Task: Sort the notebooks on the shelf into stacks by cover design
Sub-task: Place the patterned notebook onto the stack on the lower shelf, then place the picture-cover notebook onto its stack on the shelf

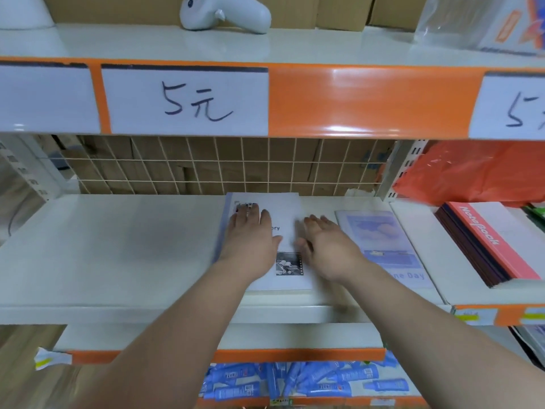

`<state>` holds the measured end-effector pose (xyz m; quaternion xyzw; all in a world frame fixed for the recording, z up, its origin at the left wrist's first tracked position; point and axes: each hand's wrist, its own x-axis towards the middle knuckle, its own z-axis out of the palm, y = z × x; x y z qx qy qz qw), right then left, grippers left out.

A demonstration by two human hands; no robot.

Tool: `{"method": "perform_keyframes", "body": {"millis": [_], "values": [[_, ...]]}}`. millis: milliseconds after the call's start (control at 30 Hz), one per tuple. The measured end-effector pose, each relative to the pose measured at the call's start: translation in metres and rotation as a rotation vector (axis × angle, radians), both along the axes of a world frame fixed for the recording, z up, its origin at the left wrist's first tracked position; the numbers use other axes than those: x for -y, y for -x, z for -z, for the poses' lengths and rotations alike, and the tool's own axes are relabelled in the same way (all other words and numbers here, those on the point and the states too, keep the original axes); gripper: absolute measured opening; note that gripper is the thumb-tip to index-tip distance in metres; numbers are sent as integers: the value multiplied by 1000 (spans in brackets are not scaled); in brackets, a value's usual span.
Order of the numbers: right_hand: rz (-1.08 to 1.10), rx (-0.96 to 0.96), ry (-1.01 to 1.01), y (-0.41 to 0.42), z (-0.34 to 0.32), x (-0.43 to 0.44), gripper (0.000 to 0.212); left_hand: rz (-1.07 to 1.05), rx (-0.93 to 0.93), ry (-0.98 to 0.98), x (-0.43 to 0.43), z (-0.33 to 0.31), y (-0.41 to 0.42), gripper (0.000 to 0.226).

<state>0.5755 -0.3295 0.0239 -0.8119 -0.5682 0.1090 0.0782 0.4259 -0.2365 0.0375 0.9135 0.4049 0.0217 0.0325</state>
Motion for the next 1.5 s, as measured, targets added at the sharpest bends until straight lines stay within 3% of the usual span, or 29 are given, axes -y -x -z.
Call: {"method": "perform_keyframes", "body": {"millis": [400, 1033, 1500], "values": [[135, 173, 96, -77, -11, 102, 62, 214, -81, 73, 77, -4, -105, 71], [182, 177, 11, -269, -42, 313, 59, 310, -40, -45, 285, -29, -302, 67], [301, 114, 74, -364, -39, 330, 58, 398, -59, -10, 286, -22, -413, 62]]}}
